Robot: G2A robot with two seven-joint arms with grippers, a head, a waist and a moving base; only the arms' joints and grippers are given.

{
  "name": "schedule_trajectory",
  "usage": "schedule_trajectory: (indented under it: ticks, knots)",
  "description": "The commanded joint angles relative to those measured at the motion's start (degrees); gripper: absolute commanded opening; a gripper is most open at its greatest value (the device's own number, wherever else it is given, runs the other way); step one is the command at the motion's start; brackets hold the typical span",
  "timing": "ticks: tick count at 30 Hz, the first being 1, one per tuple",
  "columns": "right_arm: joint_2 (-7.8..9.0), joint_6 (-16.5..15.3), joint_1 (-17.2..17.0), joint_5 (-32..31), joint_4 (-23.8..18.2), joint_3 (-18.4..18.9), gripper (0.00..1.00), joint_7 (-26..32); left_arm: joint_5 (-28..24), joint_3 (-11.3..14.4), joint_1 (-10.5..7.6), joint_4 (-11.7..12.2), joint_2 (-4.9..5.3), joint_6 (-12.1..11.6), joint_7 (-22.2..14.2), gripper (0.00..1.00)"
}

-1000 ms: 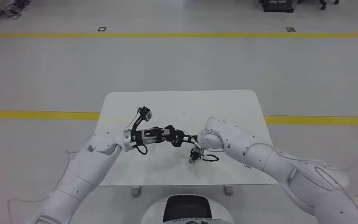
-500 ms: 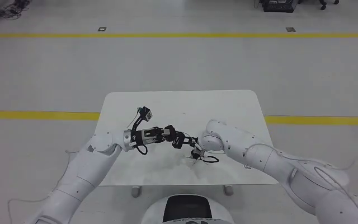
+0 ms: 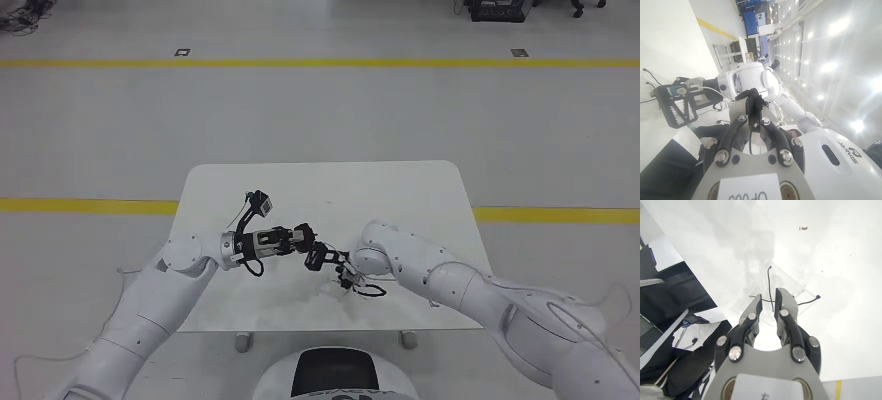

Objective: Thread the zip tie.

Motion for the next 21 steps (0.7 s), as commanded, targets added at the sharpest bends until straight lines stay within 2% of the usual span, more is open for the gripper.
schedule_trajectory:
  ticks: [1, 10, 21]
  knots:
    - [-0.38, 0.0, -0.2, 0.2, 0.8, 0.0, 0.14, -0.1, 0.0, 0.0, 0.00, 0.0, 0.00, 0.0, 0.0, 0.00]
    - [-1.94, 0.0, -0.8, 0.6, 4.8, 0.0, 0.10, -0.4, 0.0, 0.0, 0.00, 0.0, 0.00, 0.0, 0.0, 0.00]
    - [-3.44, 0.0, -1.0, -0.8, 7.2, 0.0, 0.11, -1.7, 0.0, 0.0, 0.00, 0.0, 0.00, 0.0, 0.0, 0.00]
